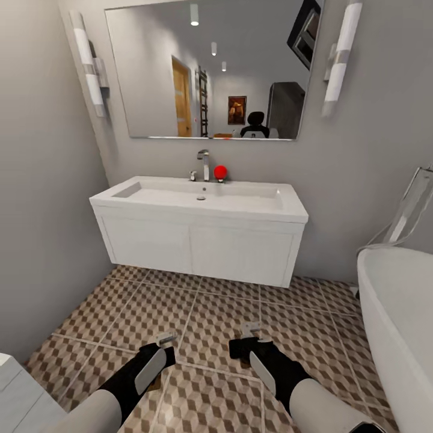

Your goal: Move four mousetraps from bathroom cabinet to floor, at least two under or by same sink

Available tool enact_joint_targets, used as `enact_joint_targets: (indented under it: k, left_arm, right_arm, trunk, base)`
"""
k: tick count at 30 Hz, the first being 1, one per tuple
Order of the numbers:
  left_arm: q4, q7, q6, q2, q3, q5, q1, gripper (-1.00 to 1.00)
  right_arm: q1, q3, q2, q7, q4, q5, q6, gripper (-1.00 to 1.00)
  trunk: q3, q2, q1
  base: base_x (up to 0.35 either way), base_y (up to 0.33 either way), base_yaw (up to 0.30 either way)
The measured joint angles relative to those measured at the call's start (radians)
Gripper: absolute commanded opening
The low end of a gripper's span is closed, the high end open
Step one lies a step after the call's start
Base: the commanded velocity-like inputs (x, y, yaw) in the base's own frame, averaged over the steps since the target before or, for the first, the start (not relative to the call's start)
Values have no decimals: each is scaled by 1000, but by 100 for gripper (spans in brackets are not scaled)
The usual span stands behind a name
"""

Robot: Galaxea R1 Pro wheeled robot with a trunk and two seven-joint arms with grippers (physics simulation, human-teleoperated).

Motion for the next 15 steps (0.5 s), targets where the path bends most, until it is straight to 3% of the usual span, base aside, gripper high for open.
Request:
enact_joint_targets:
  k: [6, 12, 15]
  left_arm:
    - [0, -9, 0, 0, 1, 0, 2, -100]
    - [0, -10, 0, 0, 2, 1, 2, -100]
    - [0, -11, 0, 1, 2, 2, 2, -100]
  right_arm:
    - [0, -5, 1, 2, 0, -1, -40, -100]
    - [0, -8, 1, 1, 0, -3, -42, -100]
    - [1, -9, 1, 1, 0, -4, -42, -100]
  trunk:
    - [-1, 0, 0]
    - [-2, 0, 0]
    - [-2, 0, 0]
  base:
    - [344, -36, 146]
    - [349, -4, 19]
    - [349, -1, -118]
